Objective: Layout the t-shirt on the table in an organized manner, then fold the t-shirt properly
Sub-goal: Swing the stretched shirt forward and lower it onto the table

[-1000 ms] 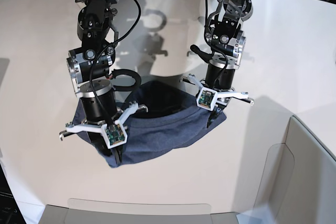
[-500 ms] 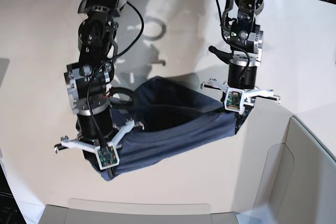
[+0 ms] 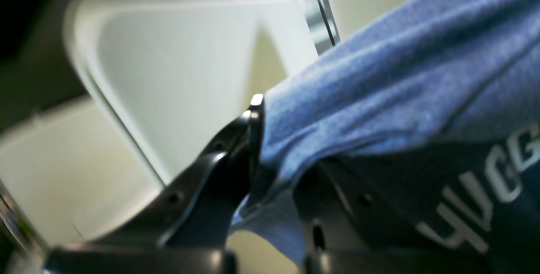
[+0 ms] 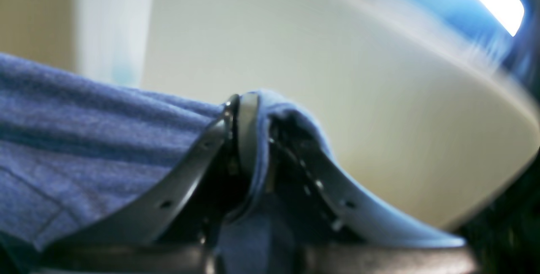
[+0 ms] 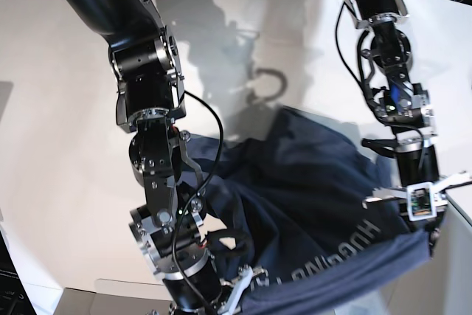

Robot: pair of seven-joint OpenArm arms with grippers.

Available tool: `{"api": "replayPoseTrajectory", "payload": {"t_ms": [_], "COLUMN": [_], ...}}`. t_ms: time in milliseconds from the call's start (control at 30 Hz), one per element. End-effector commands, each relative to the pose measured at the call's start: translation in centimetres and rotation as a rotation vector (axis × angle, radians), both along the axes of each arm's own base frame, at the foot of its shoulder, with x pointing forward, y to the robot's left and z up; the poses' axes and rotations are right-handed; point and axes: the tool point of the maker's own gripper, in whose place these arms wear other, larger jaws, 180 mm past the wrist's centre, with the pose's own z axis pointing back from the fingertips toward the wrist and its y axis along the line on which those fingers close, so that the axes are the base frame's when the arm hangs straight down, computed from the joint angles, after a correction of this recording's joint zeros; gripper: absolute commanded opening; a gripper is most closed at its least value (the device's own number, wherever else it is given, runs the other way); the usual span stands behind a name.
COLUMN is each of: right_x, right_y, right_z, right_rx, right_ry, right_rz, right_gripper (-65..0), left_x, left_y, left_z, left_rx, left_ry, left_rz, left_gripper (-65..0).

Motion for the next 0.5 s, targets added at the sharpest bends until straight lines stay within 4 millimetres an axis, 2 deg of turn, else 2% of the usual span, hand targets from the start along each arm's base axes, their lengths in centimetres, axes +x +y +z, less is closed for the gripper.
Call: {"api": "replayPoseTrajectory", "payload": {"t_ms": [0,267,467], "right_x": [0.0,-1.3,-4.4], "right_y": [-0.9,4.0,6.7], "right_z": [3.5,10.5,16.5], "right_rx": [0.026,0.002,0.01], "right_ry": [-0.095,-0.308,-0.475], "right_rz": [-0.031,0.13,0.252], "right_gripper": [-65.0,-65.0,-65.0], "left_x": [-1.3,-4.4,-6.5], "left_y": [1.1,3.2,4.6], "left_z": [3.0,10.6,15.6], "left_rx": [0.018,0.072,0.15], "left_ry": [-0.1,-0.309,-0.428], "left_rz": [0.052,0.129,0.183], "left_gripper": [-65.0,-65.0,-65.0]}}
